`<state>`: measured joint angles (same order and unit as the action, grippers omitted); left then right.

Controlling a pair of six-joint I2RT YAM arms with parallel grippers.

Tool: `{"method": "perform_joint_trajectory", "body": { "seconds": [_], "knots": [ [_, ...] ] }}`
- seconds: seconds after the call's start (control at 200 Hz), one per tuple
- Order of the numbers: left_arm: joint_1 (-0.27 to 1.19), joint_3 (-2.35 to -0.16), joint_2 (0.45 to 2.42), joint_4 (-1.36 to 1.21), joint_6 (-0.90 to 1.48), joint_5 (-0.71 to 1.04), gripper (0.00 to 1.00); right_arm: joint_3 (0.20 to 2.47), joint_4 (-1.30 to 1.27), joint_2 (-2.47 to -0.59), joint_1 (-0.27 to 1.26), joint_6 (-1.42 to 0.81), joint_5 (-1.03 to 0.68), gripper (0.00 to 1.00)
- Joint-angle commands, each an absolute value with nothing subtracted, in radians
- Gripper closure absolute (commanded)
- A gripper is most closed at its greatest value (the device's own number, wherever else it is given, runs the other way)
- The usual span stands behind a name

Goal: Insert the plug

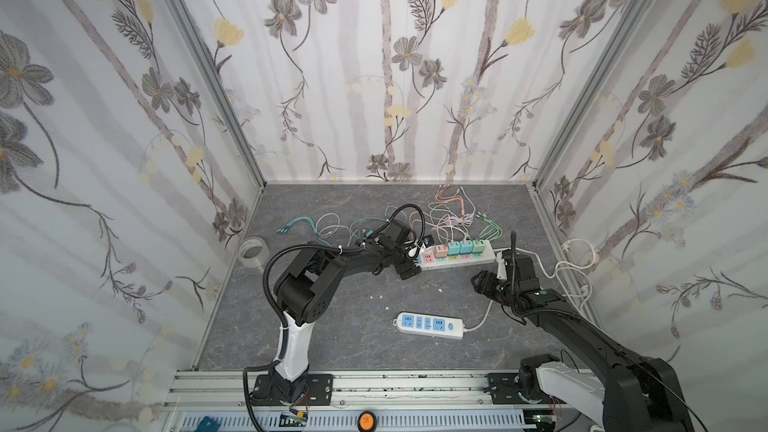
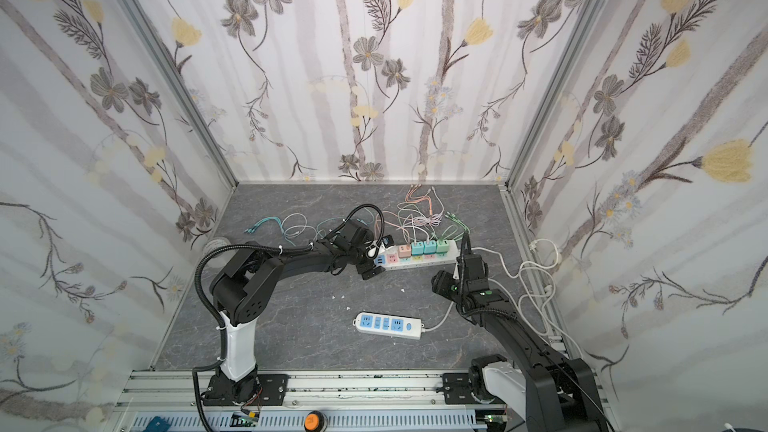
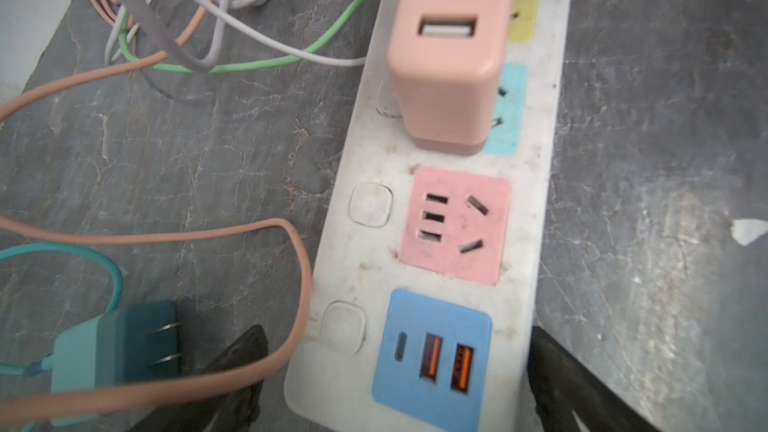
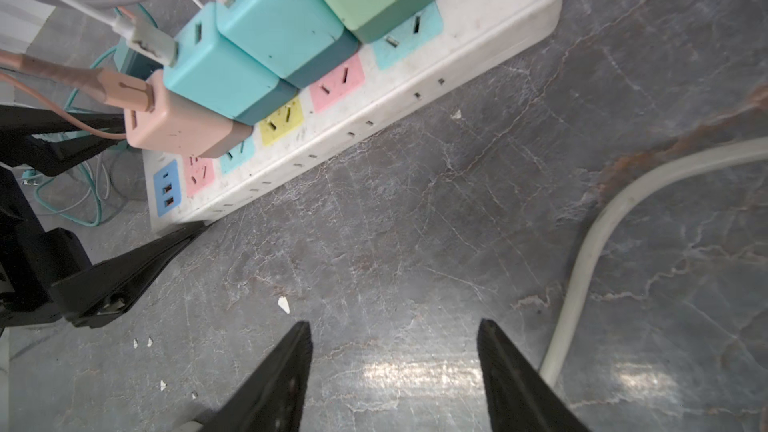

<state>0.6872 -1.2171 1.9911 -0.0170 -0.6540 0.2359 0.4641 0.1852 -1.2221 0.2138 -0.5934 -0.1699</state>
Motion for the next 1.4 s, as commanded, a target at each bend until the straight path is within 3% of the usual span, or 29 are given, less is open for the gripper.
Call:
{"method": "perform_joint_trajectory", "body": {
  "seconds": [0.0, 0.24, 0.45, 0.635, 0.844, 0.989, 1.139, 1.289, 1.394],
  "knots": [
    [0.683, -1.186, 1.950, 0.012, -0.660, 0.288, 0.01, 0.490, 0.198, -1.214, 0.211, -0.585, -0.128, 0.24],
    [0.676, -0.974, 1.762, -0.035, -0.555, 0.328, 0.00, 0.532, 0.267, -1.189, 0.212, -0.520, -0.153, 0.01],
    [0.677, -0.744, 1.508, -0.149, -0.378, 0.270, 0.00, 0.551, 0.354, -1.149, 0.235, -0.445, -0.353, 0.01],
    [0.669, -0.515, 1.208, -0.354, -0.134, 0.027, 0.00, 0.529, 0.400, -1.047, 0.405, -0.413, -0.412, 0.01],
    [0.623, -0.610, 1.079, 0.025, 0.095, 0.038, 0.00, 0.513, 0.512, -0.945, 0.636, -0.456, -0.425, 0.04],
    [0.616, -0.574, 1.029, 0.027, 0.324, -0.012, 0.00, 0.476, 0.543, -0.978, 0.728, -0.517, -0.429, 0.14],
    [0.616, -0.570, 1.022, 0.122, 0.412, -0.031, 0.00, 0.495, 0.525, -1.079, 0.831, -0.477, -0.388, 0.47],
    [0.627, -0.595, 1.068, 0.240, 0.454, 0.060, 0.00, 0.564, 0.559, -1.208, 0.882, -0.419, -0.311, 0.73],
    [0.726, -0.584, 1.089, 0.282, 0.475, 0.058, 0.00, 0.583, 0.579, -1.279, 0.885, -0.424, -0.282, 0.81]
  ]
}}
